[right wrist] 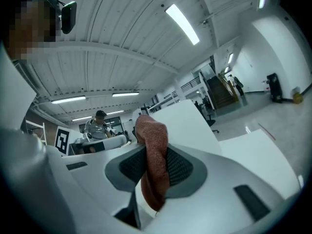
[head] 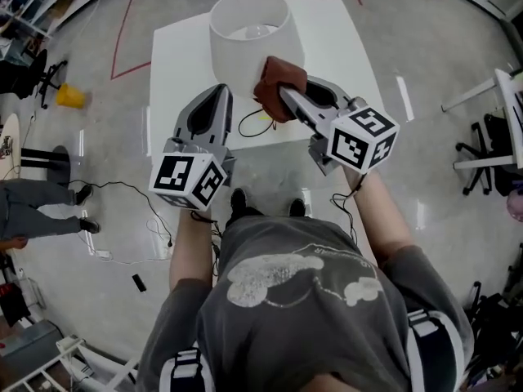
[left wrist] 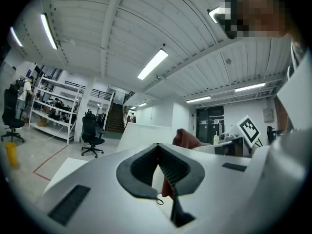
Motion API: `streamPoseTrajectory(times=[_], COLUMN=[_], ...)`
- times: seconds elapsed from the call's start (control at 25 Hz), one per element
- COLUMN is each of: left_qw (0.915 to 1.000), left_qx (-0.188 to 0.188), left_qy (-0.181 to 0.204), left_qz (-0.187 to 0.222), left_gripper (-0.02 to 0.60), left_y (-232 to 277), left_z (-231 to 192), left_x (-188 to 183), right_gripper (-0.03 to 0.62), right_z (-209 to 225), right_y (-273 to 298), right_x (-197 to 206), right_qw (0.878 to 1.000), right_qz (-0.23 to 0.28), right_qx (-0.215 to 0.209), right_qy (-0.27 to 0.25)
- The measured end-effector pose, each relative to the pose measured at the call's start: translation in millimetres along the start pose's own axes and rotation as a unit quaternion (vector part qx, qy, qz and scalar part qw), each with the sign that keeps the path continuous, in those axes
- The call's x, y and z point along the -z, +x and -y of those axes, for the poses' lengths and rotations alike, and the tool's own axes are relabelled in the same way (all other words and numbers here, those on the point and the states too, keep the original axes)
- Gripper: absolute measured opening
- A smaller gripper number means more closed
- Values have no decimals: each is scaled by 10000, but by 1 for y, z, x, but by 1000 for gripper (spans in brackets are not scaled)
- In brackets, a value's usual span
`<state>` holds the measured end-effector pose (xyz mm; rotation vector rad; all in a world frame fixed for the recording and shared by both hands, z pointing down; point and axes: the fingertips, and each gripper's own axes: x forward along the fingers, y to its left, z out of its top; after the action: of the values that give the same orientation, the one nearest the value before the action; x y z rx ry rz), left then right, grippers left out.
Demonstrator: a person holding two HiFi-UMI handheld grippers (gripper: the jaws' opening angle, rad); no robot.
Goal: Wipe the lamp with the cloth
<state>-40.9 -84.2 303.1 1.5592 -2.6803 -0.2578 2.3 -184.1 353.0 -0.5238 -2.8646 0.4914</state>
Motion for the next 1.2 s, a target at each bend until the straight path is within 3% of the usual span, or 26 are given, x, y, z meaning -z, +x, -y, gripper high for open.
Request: streamPoseTrajectory(times=[0.2,0.36,0.96,1.2], left_qw=[9997,9998,9966,9958], left_qx=[-62,72,596,601], left_qy=[89,-4,-449,-530], left_qz=[210,164,-349,-441], left_gripper=[8,8,8,8], left_y=[-1,0,20,24], left_z=[5,3,-17,-17], left_x=[-19,-15,35,49], right_gripper=[92,92,92,92], right_z=[-5,0,65,87], right_y=[7,18,-2,-3], right_x=[-47,-52,37,59], right_qw=[9990,9991,9892,9844], right_qz=[353,350,-250,-405], right_qx=[-143,45,1339,1568], right_qy=[-220,-253,537,692])
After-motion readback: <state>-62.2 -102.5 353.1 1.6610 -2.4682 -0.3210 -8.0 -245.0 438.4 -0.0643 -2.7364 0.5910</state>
